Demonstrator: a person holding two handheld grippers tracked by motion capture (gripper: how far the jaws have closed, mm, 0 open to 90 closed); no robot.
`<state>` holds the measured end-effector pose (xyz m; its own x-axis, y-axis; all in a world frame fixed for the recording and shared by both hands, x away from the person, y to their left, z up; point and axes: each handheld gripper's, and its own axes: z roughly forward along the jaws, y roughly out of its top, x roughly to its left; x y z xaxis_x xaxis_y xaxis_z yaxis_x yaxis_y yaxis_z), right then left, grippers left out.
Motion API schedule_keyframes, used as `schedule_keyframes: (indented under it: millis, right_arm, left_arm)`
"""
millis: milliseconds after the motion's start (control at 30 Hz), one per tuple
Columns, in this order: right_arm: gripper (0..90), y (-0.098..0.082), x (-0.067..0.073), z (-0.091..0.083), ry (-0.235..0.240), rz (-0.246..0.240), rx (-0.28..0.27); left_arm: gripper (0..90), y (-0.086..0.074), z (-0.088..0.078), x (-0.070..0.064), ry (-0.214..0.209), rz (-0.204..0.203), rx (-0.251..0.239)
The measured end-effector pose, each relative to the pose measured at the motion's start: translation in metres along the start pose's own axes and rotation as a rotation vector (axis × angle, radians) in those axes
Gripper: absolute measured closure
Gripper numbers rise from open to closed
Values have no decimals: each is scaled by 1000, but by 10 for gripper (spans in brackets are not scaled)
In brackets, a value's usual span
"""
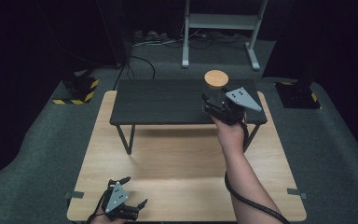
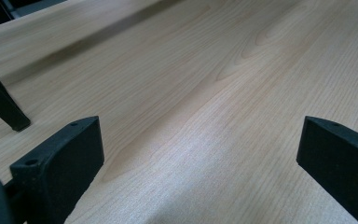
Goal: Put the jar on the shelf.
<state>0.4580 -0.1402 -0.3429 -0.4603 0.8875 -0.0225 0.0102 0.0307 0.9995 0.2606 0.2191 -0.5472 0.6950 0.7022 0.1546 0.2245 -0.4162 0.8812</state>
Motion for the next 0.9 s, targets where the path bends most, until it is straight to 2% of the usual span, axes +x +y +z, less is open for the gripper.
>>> schedule_keyframes:
  millis: [533, 600, 667, 900]
  right_arm:
    - [247, 2, -1, 1, 10, 3, 17]
    - [201, 3, -1, 2, 10, 2, 23]
    - [108, 4, 1, 2, -4, 9, 31]
    - [0, 5, 5, 0, -5, -3, 30]
  left_arm:
    - [10, 0, 0, -1, 1, 0, -1]
    - [10, 0, 0, -1, 2, 0, -1]
    - [10, 0, 0, -1, 1, 1, 0]
    - [10, 0, 0, -1, -2, 4, 5]
